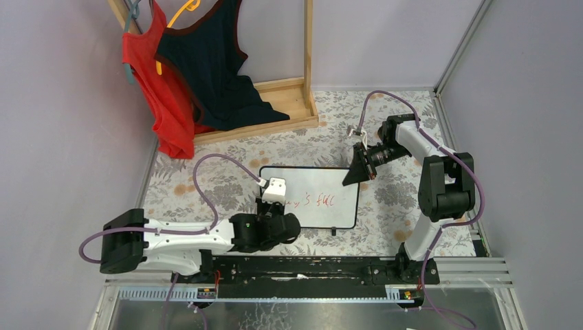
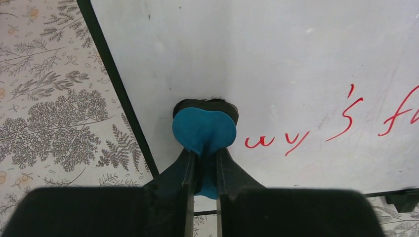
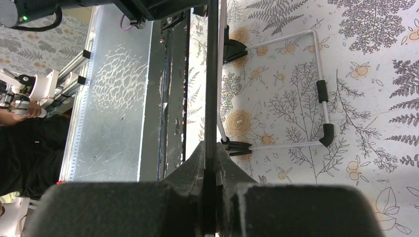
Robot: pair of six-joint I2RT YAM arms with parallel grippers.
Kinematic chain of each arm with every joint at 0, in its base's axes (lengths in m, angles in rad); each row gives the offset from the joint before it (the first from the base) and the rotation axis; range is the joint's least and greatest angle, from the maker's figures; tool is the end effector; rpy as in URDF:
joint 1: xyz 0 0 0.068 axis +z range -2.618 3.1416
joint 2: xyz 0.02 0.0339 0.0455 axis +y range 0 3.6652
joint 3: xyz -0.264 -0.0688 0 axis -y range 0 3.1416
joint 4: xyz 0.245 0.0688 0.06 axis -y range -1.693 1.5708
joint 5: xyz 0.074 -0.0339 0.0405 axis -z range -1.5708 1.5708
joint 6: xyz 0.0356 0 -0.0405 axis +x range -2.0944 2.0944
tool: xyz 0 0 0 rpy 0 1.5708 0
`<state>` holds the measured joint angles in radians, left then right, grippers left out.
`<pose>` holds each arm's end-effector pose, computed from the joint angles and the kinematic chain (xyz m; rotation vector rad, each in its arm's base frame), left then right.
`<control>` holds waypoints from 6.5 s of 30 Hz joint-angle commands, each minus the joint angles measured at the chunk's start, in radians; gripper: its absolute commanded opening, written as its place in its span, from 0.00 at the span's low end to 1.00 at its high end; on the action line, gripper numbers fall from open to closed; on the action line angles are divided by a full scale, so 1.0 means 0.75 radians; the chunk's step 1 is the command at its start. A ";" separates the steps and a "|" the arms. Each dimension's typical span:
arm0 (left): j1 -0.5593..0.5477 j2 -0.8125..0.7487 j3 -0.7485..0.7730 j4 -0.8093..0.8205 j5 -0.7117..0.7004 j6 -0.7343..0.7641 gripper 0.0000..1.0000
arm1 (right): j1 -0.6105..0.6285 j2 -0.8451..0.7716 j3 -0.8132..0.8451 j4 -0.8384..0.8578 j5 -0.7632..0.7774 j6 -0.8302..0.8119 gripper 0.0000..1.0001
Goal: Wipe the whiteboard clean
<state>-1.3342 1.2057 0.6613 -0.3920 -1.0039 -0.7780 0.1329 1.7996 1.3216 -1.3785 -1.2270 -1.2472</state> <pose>0.0811 -0.2084 0.2095 0.2012 2.0082 -0.0309 0.2937 0.0731 0.2287 -1.2617 1.8880 1.5221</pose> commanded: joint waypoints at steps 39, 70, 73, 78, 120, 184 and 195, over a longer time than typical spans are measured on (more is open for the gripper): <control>-0.021 0.118 0.015 0.066 -0.013 -0.059 0.00 | 0.025 0.013 0.029 -0.107 -0.049 0.011 0.00; -0.050 0.328 0.147 0.310 0.042 0.090 0.00 | 0.024 0.018 0.030 -0.108 -0.049 0.013 0.00; -0.050 0.401 0.207 0.427 0.085 0.189 0.00 | 0.024 0.018 0.030 -0.109 -0.048 0.014 0.00; -0.049 0.537 0.328 0.522 0.139 0.290 0.00 | 0.025 0.017 0.027 -0.108 -0.045 0.013 0.00; -0.029 0.633 0.472 0.600 0.177 0.435 0.00 | 0.031 0.016 0.026 -0.108 -0.039 0.014 0.00; -0.023 0.750 0.616 0.534 0.257 0.405 0.00 | 0.031 0.022 0.029 -0.108 -0.043 0.017 0.00; 0.002 0.505 0.369 0.248 0.065 0.236 0.00 | 0.031 0.022 0.030 -0.108 -0.043 0.018 0.00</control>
<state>-1.3598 1.6577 1.0084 -0.0742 -0.8551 -0.5205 0.1329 1.8160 1.3380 -1.3670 -1.2335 -1.2423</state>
